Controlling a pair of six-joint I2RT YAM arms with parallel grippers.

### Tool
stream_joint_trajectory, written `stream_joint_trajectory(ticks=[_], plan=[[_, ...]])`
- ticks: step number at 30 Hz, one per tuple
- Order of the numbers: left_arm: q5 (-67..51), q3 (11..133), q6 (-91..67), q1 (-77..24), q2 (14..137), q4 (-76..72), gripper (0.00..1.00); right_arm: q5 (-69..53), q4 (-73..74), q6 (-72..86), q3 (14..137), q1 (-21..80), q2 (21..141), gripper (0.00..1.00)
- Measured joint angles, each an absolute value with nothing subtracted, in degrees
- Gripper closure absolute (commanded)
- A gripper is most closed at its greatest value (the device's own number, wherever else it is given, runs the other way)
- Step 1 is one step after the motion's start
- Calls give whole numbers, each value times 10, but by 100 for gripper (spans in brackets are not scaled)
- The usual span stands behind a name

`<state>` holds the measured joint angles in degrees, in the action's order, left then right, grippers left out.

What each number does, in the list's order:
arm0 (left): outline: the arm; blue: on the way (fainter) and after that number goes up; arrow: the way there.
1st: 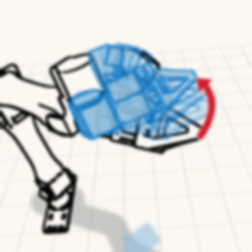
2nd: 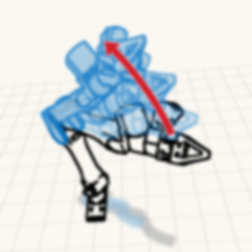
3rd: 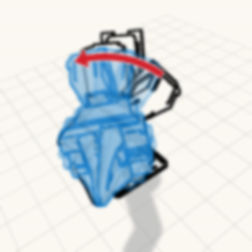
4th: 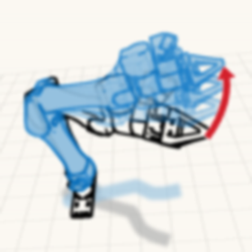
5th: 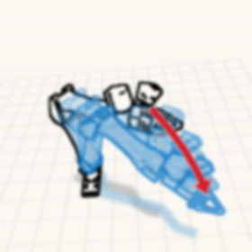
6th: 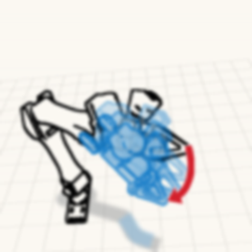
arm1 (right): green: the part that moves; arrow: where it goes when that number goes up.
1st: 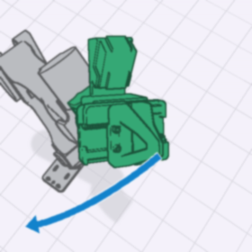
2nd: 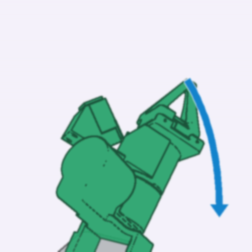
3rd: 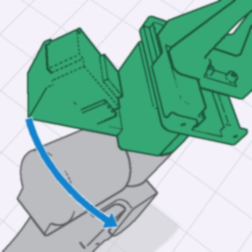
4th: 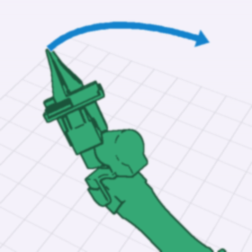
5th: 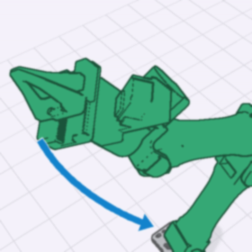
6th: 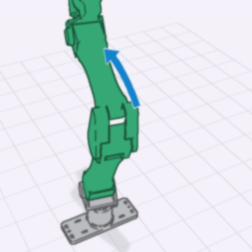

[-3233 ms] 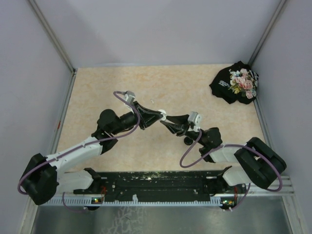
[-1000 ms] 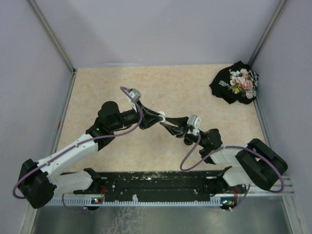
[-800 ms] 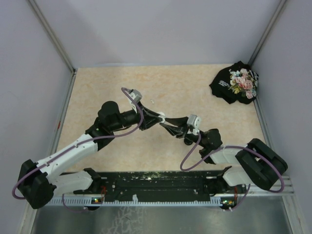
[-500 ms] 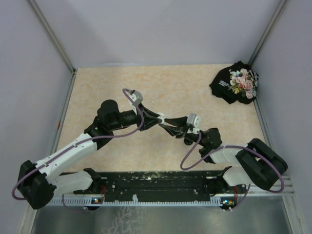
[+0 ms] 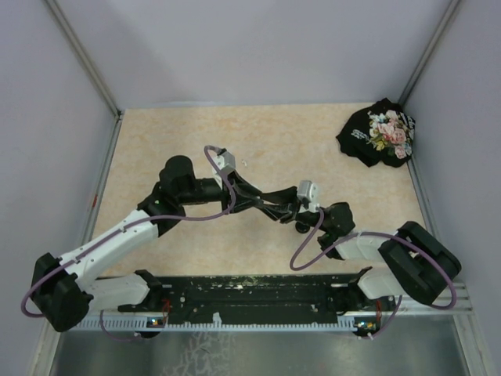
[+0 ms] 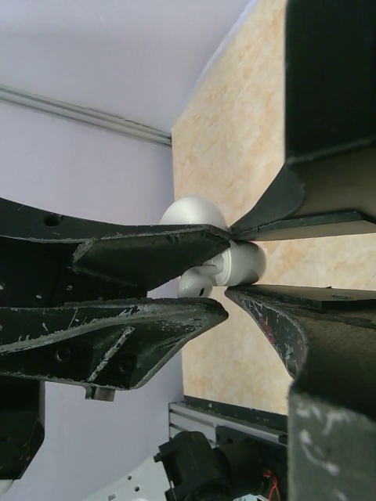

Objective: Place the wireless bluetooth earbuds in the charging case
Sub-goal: Place the earbud in the charging case.

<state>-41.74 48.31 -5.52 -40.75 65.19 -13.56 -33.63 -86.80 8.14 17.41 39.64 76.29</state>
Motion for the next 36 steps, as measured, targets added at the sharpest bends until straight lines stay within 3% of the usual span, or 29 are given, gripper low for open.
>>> stream_joint_trajectory(ticks=[15,27,36], plan=[[-359,483,-93,-408,592,-128,53,-333,-856,86,174,397,763,100],[-336,483,-144,-408,545,-40,33,-311,-834,80,174,397,763,100],[-332,483,-169,-408,567,-11,31,-311,-825,80,174,397,763,100]])
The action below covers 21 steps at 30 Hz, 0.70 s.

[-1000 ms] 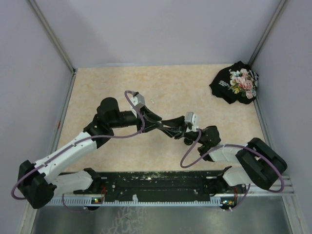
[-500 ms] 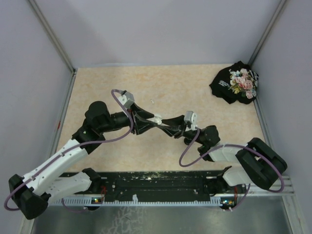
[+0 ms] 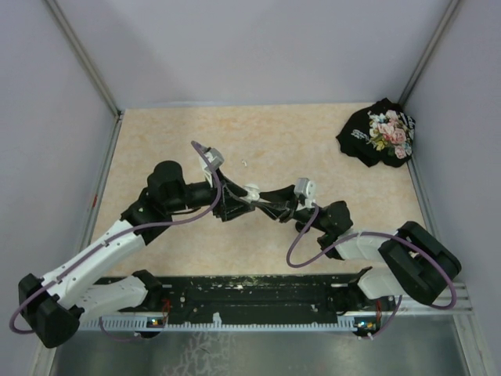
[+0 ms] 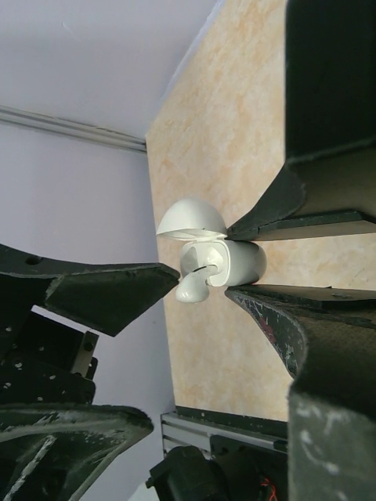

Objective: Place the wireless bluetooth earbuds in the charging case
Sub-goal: Place the earbud in the charging case.

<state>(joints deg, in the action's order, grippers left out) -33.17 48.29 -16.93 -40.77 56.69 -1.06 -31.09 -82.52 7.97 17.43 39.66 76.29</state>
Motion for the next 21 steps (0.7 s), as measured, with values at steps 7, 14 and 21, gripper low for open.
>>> stream_joint_trajectory(ticks=[7,14,21], plan=[[-319,484,-174,-408,584,5,31,-311,-820,80,174,397,763,100],[-320,488,-182,-408,584,14,33,-310,-817,77,174,397,762,100],[-322,488,-185,-408,577,32,33,-302,-814,76,174,397,762,100]])
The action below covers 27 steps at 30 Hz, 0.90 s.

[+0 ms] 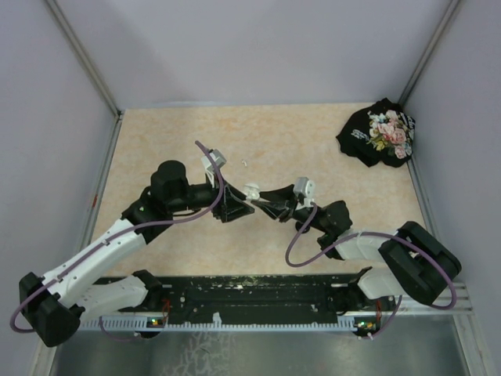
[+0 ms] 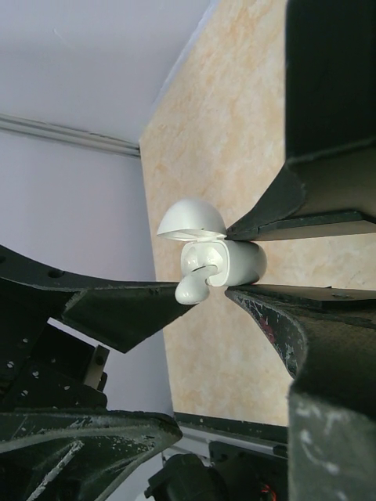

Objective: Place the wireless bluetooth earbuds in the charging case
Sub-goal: Place the earbud in the charging case.

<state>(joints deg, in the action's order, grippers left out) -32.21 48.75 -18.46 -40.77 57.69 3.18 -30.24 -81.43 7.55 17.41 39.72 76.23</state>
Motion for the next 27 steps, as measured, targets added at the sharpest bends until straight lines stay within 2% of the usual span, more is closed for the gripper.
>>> stream_joint_trajectory(ticks=[27], plan=[[-360,493,-211,-408,619,-7,31,-291,-804,70,174,397,762,100]])
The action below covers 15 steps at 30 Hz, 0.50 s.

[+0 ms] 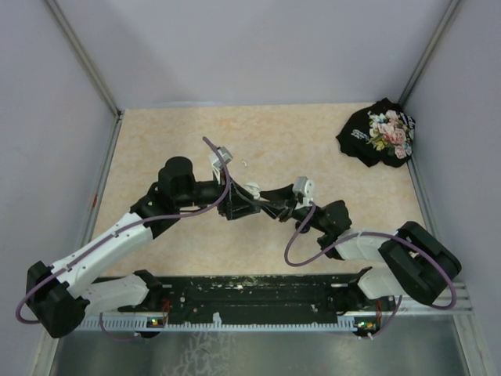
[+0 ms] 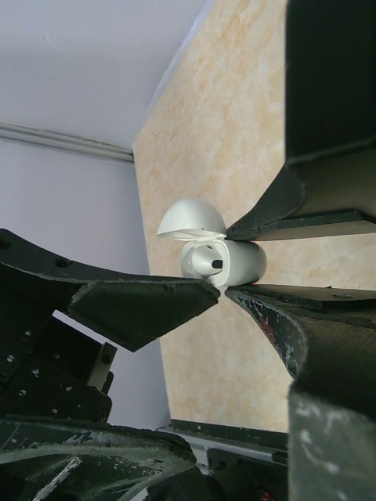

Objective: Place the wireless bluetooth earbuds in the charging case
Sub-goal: Place the earbud in the charging case.

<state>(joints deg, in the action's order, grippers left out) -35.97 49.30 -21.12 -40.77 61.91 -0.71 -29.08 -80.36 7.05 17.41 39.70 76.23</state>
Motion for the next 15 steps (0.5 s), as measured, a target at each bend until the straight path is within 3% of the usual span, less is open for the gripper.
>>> stream_joint_trajectory(ticks=[15], plan=[[-332,506,-211,-408,608,-9,29,-274,-791,56,173,397,761,100]])
